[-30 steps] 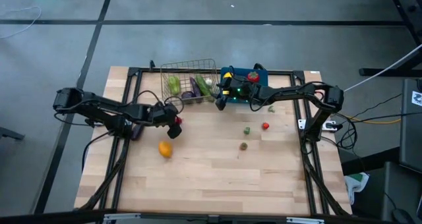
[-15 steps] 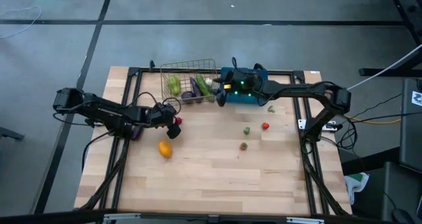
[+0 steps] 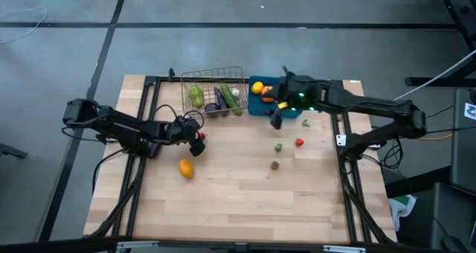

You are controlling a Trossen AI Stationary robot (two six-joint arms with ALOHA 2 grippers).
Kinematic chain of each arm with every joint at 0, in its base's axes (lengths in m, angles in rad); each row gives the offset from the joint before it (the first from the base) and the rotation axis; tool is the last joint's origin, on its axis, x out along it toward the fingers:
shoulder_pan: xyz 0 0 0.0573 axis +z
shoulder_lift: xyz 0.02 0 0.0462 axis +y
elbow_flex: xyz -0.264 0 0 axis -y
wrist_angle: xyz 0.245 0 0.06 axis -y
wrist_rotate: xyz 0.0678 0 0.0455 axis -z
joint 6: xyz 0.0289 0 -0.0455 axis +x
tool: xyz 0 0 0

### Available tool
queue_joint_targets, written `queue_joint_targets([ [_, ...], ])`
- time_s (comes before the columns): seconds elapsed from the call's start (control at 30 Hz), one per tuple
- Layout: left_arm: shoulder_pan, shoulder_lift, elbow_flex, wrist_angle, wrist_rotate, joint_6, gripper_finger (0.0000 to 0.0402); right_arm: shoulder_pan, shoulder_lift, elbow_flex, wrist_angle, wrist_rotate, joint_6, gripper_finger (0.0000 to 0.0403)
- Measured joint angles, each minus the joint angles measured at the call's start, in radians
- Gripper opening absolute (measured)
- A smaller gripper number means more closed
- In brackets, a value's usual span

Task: Sort produce into baskets
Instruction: Put the red bell pepper into the wire basket

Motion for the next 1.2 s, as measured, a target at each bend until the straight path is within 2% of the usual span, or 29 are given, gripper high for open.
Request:
queue_joint_targets([
  [0.2,0.001,0.084,0.000,0.055,0.000,-0.016,0.0308,0.086,-0.128,0.000,-0.148,0.051,0.032,0.0275],
  [0.37,0.000,0.098,0.000,0.070,0.000,-0.025,0.0296,0.176,-0.181,0.000,-0.312,0.071,0.109,0.0275],
  [0.67,0.000,0.098,0.000,0.069,0.014,-0.028,0.0200,0.378,-0.185,-0.001,-0.552,0.268,0.298,0.0275],
  [0.83,0.001,0.092,0.000,0.069,0.043,-0.029,0.0148,0.445,-0.185,-0.002,-0.629,0.325,0.404,0.0275],
  [1.03,0.000,0.090,0.030,0.067,0.072,-0.029,0.0106,0.482,-0.184,-0.108,-0.586,0.366,0.461,0.0275],
  [1.2,0.000,0.084,0.096,0.067,0.106,-0.019,0.0105,0.479,-0.184,-0.249,-0.467,0.356,0.505,0.0275],
])
